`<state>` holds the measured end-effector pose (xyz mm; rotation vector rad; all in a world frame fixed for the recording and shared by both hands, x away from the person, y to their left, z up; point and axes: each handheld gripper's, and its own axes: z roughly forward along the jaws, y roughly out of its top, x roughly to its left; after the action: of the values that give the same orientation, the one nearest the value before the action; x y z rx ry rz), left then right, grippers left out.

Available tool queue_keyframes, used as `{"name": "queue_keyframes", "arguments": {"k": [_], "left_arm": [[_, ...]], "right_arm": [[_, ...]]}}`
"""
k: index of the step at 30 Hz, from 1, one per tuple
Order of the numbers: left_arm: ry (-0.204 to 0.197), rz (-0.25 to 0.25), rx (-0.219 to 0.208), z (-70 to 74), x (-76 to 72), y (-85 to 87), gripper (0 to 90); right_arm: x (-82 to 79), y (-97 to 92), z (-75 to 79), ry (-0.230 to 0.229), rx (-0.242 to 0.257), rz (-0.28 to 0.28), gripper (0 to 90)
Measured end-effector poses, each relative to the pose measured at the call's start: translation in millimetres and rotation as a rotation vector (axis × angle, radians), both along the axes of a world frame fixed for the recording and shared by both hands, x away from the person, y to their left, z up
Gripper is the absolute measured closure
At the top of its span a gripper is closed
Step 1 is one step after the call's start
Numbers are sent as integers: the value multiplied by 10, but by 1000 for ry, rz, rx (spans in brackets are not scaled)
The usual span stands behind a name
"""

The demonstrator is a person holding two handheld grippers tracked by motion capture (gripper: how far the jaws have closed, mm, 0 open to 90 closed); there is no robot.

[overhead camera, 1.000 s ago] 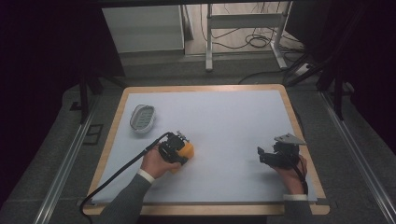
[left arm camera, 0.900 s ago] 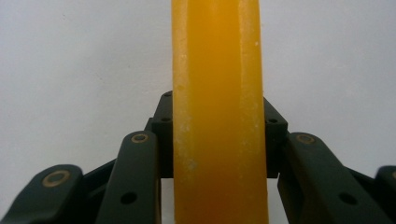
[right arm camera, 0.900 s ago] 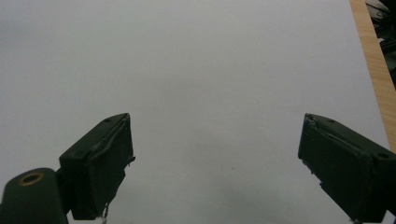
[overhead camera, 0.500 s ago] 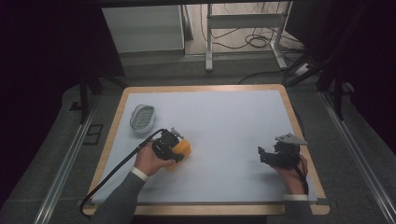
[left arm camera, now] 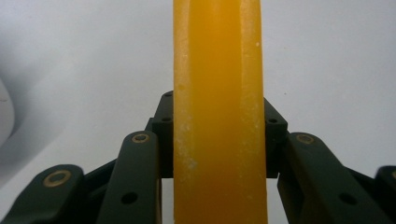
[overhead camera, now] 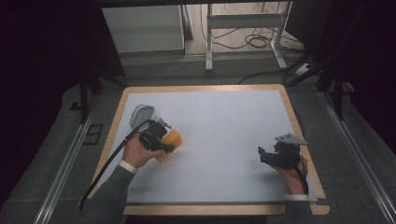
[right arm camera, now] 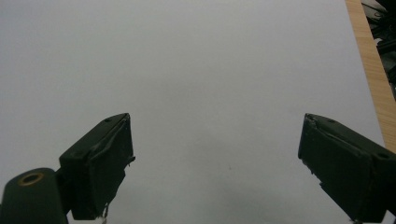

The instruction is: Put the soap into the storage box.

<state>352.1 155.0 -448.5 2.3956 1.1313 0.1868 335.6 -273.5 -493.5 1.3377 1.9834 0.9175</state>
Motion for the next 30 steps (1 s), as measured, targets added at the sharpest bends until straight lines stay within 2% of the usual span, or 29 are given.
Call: {"name": "queue_keyframes", "arguments": {"k": [13, 30], "left_arm": [[8, 31, -10, 50, 99, 141, 611], [-6, 65, -13, 181, 213, 317, 611]], "right_arm": [[1, -16, -2, 2, 2, -3, 102], [2, -36, -5, 4, 7, -7, 102]]}}
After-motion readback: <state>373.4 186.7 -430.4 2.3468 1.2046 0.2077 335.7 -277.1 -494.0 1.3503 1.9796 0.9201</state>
